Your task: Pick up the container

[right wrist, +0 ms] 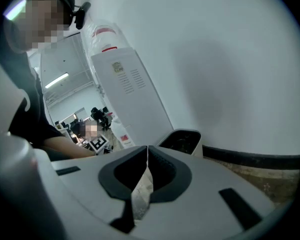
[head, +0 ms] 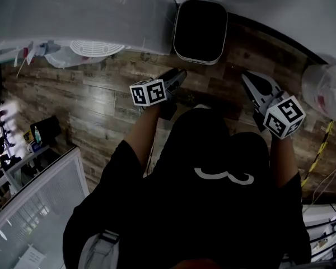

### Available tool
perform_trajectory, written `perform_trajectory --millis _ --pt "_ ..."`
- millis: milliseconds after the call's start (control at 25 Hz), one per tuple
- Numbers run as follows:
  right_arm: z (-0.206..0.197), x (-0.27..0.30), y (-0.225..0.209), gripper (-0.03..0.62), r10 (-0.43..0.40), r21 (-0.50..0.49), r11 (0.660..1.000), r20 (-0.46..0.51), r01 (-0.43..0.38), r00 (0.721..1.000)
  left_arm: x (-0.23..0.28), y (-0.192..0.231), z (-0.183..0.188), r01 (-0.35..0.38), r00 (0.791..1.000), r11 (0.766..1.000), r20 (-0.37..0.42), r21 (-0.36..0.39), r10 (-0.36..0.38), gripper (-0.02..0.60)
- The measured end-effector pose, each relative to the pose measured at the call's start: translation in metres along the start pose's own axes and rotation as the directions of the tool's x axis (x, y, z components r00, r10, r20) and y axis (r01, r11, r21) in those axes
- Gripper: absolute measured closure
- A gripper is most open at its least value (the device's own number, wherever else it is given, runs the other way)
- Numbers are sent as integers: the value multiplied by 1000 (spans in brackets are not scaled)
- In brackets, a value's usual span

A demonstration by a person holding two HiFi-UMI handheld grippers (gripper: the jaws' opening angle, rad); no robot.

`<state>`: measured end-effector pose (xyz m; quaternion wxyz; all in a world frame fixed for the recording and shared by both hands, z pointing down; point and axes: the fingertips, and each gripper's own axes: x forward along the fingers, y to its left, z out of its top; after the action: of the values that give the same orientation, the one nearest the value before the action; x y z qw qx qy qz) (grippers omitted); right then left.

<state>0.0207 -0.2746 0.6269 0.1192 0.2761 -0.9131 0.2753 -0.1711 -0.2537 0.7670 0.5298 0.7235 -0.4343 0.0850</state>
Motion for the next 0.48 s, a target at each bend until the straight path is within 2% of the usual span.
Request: perform_trajectory --millis 240,360,480 --pt "-15 14 -28 566 -23 -28 999 24 24 999 59 76 -29 -23 999 997 -46 -69 20 337" --pt "-23 15 -37 566 -31 -32 999 34 32 999 85 99 -41 -38 997 996 -72 -81 33 318" --pt "-30 14 -47 566 -54 -40 998 33 55 998 107 114 -44 -39 998 991 -63 -130 31 311"
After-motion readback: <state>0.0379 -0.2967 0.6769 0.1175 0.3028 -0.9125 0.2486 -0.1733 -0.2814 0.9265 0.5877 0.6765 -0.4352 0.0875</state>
